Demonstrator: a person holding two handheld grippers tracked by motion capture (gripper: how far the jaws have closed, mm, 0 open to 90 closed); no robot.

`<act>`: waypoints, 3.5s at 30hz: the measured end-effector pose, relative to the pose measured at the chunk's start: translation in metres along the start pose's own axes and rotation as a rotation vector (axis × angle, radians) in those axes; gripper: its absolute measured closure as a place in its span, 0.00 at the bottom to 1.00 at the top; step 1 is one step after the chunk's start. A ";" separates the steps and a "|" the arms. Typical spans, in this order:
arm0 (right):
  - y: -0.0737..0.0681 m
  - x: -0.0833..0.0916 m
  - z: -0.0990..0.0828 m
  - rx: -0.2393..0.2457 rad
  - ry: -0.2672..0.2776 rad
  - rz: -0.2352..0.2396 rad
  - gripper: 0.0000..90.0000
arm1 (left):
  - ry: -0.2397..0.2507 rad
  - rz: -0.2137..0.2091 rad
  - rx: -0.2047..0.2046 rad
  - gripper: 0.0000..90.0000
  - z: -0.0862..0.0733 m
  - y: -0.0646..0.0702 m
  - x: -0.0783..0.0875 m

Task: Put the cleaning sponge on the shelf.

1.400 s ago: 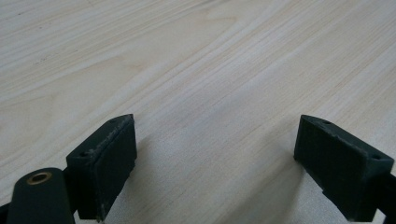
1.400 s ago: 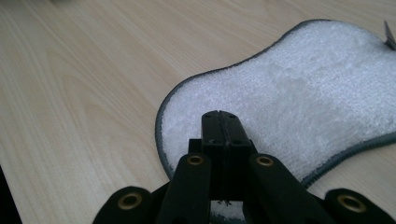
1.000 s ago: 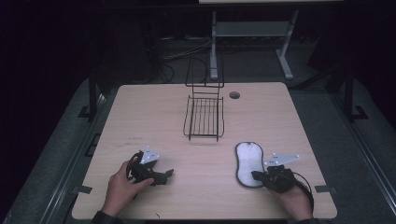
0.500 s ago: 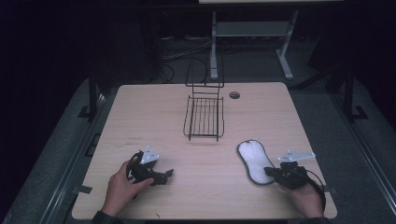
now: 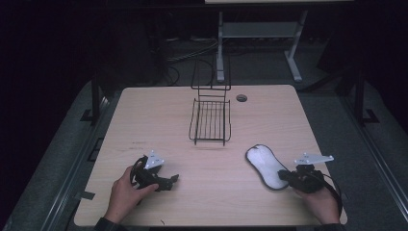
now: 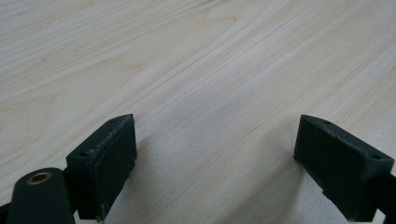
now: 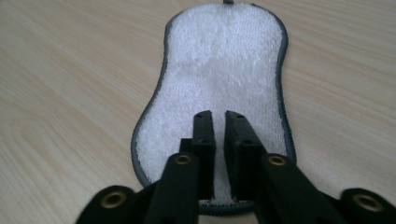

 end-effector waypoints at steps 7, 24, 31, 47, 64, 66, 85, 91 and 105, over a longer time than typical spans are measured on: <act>0.001 -0.002 0.006 -0.037 0.002 -0.012 0.49 | 0.000 0.000 0.000 0.14 0.000 0.000 0.000; 0.010 -0.021 0.036 -0.056 -0.012 -0.056 0.19 | 0.000 -0.001 0.000 0.14 0.000 0.000 0.000; 0.012 -0.039 0.044 -0.049 -0.045 -0.060 0.15 | 0.000 0.000 0.000 0.14 0.000 0.000 0.000; 0.011 -0.058 0.040 -0.025 -0.109 -0.078 0.14 | 0.000 0.000 0.001 0.14 0.000 0.000 0.000; 0.010 -0.061 0.039 -0.048 -0.126 -0.027 0.21 | 0.000 -0.001 0.001 0.14 0.000 0.000 0.000; 0.010 -0.061 0.039 -0.036 -0.122 -0.025 0.23 | 0.000 0.000 0.000 0.14 0.000 0.000 0.000; 0.007 -0.049 0.045 -0.011 -0.087 -0.009 0.38 | 0.000 -0.001 0.000 0.14 0.000 0.000 0.000; 0.006 -0.043 0.047 -0.010 -0.056 -0.007 0.46 | 0.000 0.000 0.000 0.14 0.000 0.000 0.000; 0.006 -0.030 0.052 -0.011 0.009 0.002 0.61 | 0.000 0.000 0.000 0.14 0.000 0.000 0.000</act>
Point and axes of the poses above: each handheld gripper's, and its own axes: x roughly backward along the jaws, z roughly out of its top, y roughly to its right, the point moved 4 cm from there along -x, roughly forward along the jaws, and after that the axes turned 13 degrees about x, right-handed, at the moved point
